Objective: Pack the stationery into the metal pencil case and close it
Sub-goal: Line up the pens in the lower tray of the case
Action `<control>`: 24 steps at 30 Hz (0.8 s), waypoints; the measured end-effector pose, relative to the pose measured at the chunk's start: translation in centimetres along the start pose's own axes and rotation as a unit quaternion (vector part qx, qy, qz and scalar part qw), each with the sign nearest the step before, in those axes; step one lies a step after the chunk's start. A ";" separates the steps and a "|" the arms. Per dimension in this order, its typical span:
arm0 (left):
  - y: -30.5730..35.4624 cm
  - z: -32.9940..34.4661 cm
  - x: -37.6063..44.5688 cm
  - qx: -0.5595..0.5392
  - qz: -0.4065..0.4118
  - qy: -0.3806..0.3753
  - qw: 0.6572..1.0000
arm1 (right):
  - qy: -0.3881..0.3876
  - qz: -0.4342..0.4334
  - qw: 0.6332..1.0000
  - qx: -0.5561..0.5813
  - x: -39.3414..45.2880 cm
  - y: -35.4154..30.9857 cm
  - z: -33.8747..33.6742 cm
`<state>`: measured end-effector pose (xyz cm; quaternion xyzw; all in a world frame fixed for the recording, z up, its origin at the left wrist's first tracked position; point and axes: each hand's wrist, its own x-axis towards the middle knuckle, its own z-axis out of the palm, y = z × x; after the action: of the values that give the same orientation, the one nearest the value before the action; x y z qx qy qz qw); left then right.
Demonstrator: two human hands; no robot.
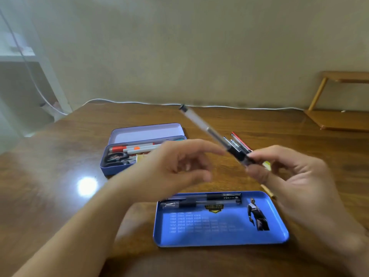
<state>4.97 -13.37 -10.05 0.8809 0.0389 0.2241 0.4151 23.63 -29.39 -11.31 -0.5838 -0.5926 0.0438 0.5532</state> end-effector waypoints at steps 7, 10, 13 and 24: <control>-1.9 -3.8 -1.0 0.273 -0.126 -0.036 0.953 | -0.102 0.002 0.990 -0.099 0.2 0.8 -1.8; -1.7 -3.9 -1.3 0.258 -0.170 -0.079 0.948 | -0.184 -0.033 0.968 -0.169 -0.4 1.1 -1.4; -1.2 -3.6 -1.3 0.241 -0.171 -0.121 0.947 | -0.228 -0.035 0.950 -0.210 -0.9 1.5 -0.7; -0.9 -2.9 -1.1 0.253 -0.170 -0.200 0.931 | -0.217 -0.019 0.942 -0.254 -1.1 2.2 0.8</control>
<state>2.84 -10.99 -9.54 0.9634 0.1600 -0.0480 0.2096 24.17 -29.08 -13.83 -0.6694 -0.7012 0.0072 0.2453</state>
